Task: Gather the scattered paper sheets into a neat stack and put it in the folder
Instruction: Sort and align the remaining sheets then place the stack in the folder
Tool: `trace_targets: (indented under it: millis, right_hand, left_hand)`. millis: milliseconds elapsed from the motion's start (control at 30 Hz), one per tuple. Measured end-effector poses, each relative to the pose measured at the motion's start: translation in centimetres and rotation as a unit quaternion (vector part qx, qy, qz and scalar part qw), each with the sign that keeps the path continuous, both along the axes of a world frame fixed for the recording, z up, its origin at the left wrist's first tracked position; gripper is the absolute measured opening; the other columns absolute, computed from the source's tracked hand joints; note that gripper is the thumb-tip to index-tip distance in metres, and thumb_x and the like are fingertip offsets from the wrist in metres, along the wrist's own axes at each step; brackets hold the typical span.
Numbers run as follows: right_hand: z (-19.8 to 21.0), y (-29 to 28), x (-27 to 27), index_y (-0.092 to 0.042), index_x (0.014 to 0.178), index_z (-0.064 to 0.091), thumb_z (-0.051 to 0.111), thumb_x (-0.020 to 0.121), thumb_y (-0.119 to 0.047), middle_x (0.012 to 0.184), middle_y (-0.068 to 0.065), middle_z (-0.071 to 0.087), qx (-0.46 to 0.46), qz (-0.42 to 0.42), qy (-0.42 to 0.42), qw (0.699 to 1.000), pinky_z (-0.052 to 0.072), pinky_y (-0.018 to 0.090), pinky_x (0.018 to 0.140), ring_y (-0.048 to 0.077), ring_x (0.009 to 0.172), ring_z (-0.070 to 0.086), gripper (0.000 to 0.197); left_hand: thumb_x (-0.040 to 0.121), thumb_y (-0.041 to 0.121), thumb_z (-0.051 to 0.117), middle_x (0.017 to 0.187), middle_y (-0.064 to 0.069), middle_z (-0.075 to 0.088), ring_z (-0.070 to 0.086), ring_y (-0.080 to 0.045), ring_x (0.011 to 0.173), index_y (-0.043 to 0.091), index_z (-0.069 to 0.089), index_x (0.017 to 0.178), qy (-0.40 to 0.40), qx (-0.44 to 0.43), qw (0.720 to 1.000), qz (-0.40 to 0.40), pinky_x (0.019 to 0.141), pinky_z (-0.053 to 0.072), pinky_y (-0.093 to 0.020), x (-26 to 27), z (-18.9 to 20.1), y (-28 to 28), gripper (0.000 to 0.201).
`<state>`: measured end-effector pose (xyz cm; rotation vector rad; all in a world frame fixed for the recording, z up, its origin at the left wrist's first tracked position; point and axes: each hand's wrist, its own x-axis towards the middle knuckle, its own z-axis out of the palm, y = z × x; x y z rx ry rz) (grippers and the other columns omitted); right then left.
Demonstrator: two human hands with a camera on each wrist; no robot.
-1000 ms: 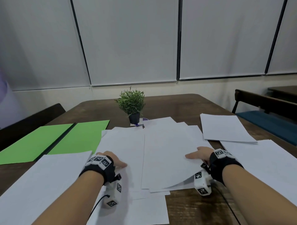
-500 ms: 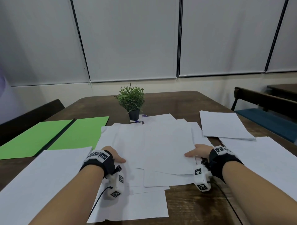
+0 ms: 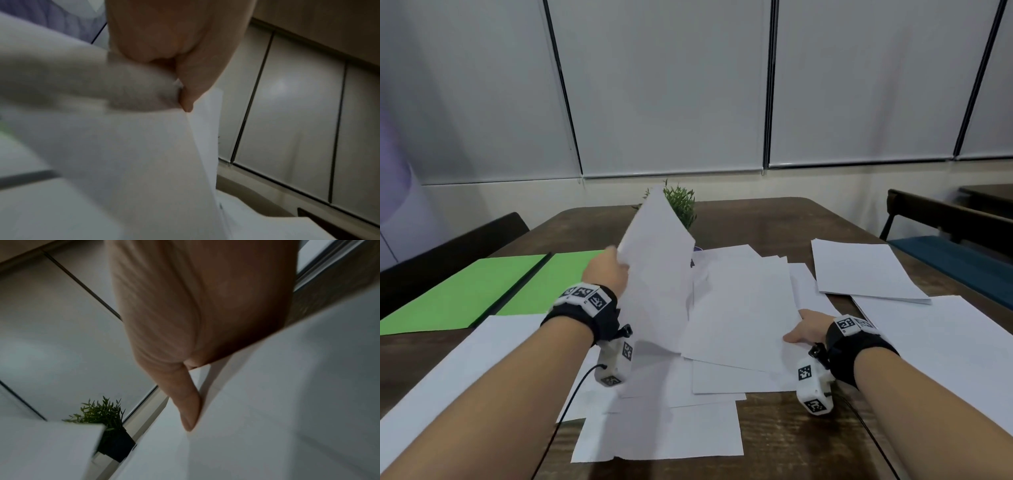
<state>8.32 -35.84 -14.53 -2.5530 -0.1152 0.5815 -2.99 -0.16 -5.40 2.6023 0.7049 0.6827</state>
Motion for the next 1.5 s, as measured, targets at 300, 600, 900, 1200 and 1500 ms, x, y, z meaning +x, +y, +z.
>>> trace_targets:
  millis: [300, 600, 900, 1200, 1500]
  right_hand:
    - [0.7, 1.2, -0.6, -0.003, 0.135, 0.042, 0.055, 0.092, -0.02, 0.133, 0.012, 0.051, -0.047, 0.005, 0.011, 0.999, 0.041, 0.028, 0.092, 0.028, 0.12, 0.052, 0.048]
    - [-1.8, -0.5, 2.2, -0.004, 0.136, 0.05, 0.024, 0.068, -0.09, 0.136, 0.016, 0.054, 0.262, -0.158, 0.088, 0.948, 0.036, 0.042, 0.111, 0.031, 0.127, 0.051, 0.113]
    - [-0.3, -0.2, 0.7, -0.006, 0.128, 0.055, 0.059, 0.092, -0.034, 0.132, 0.011, 0.056, 0.002, 0.008, -0.008, 1.0, 0.041, 0.031, 0.102, 0.026, 0.12, 0.053, 0.045]
    - [0.1, 0.5, -0.4, -0.005, 0.123, 0.057, 0.058, 0.093, -0.028, 0.128, 0.012, 0.058, -0.003, 0.0, -0.036, 0.999, 0.038, 0.025, 0.085, 0.027, 0.118, 0.054, 0.038]
    - [0.1, 0.3, -0.4, -0.003, 0.124, 0.056, 0.058, 0.094, -0.025, 0.127, 0.013, 0.058, 0.008, 0.004, -0.035, 0.999, 0.041, 0.028, 0.092, 0.027, 0.111, 0.055, 0.037]
  left_hand:
    - [0.091, 0.015, 0.055, 0.113, -0.022, 0.061, 0.056, -0.038, 0.107, -0.002, 0.054, 0.107, -0.159, -0.111, 0.981, -0.025, 0.086, 0.044, -0.039, 1.5, 4.4, -2.8, 0.023]
    - [0.09, 0.012, 0.053, 0.123, -0.016, 0.059, 0.055, -0.033, 0.114, 0.002, 0.054, 0.119, 0.024, -0.185, 0.977, -0.107, 0.091, 0.043, -0.033, 2.7, -2.9, -10.2, 0.03]
    - [0.094, 0.035, 0.054, 0.126, -0.017, 0.059, 0.057, -0.031, 0.116, -0.003, 0.053, 0.123, 0.214, -0.226, 0.943, -0.114, 0.094, 0.045, -0.032, 2.6, -6.8, -12.5, 0.049]
    - [0.076, 0.068, 0.057, 0.134, -0.007, 0.055, 0.047, -0.026, 0.126, 0.017, 0.056, 0.125, 0.339, -0.044, 0.937, 0.064, 0.108, 0.036, -0.033, -1.4, -7.4, -0.2, 0.07]
    - [0.075, 0.071, 0.058, 0.131, -0.009, 0.057, 0.053, -0.026, 0.121, 0.01, 0.054, 0.128, 0.352, -0.085, 0.932, -0.014, 0.1, 0.042, -0.03, 0.1, -8.5, -1.6, 0.081]
